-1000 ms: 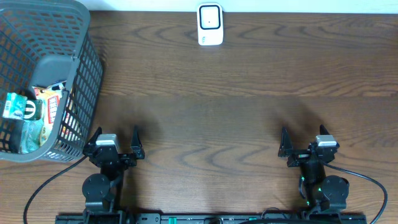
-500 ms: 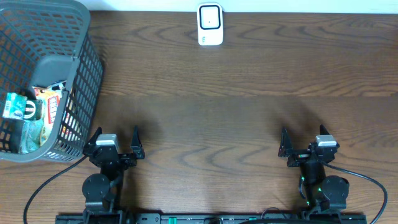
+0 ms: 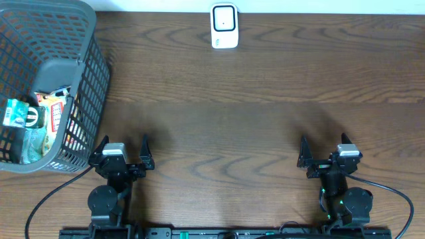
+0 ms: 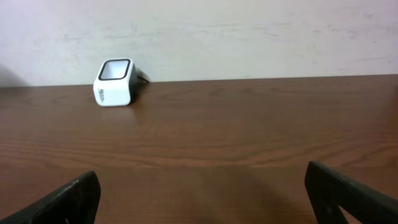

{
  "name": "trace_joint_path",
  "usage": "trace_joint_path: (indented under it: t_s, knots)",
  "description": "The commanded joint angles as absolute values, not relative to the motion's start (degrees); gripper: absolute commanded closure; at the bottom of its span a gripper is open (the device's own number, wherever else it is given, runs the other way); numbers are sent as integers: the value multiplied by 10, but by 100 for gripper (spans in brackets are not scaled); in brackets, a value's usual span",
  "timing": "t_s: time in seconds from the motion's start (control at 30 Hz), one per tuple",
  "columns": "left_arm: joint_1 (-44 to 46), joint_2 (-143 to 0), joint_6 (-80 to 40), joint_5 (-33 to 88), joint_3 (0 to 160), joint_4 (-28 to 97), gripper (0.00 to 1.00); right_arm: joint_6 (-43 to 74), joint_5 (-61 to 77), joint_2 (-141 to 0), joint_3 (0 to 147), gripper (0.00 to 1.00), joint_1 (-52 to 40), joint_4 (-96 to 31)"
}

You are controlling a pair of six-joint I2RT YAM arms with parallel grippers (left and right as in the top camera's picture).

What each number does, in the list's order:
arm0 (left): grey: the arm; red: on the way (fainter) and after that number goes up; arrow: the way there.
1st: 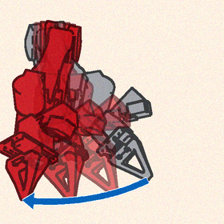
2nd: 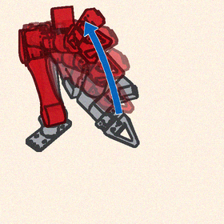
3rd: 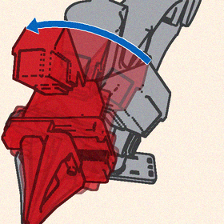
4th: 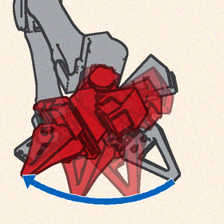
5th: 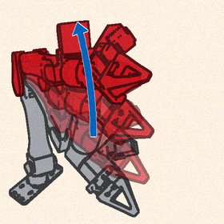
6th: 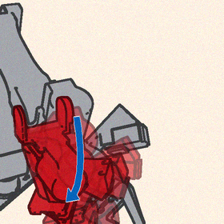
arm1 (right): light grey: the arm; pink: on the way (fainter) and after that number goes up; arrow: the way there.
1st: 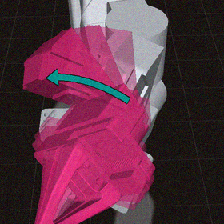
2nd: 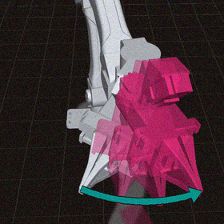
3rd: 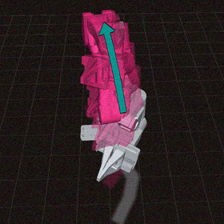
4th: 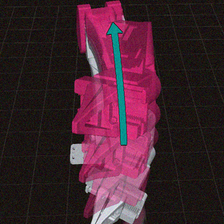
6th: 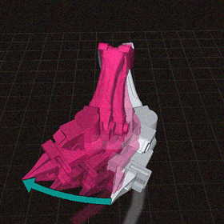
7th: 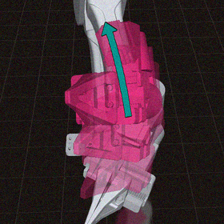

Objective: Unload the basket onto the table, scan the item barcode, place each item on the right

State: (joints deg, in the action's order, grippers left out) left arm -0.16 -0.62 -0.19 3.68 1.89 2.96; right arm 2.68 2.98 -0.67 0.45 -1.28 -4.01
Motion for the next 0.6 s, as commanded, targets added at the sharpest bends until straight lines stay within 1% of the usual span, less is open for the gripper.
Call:
trace_joint_path:
  t_s: [0.0, 0.13, 0.2, 0.3, 0.43, 0.5, 0.57]
  knots:
    - [1, -3, -1, 38, 2, 38, 2, 21, 30, -3, 3, 1, -15, -42]
    - [1, -3, -2, 39, 2, 38, 3, 21, 30, -3, 3, 1, -15, -42]
    - [1, -3, -45, 53, 2, 37, 3, 21, 30, -3, 3, 1, -15, -42]
    - [1, -3, -170, 90, 3, 33, 2, 21, 30, -3, 3, 1, -15, -42]
    - [1, -3, -434, 192, 3, 22, 2, 21, 30, -3, 3, 1, -15, -42]
    - [1, -3, -514, 214, 3, 22, 2, 21, 30, -3, 3, 1, -15, -42]
    - [1, -3, -559, 215, 3, 21, 2, 21, 30, -3, 3, 1, -15, -42]
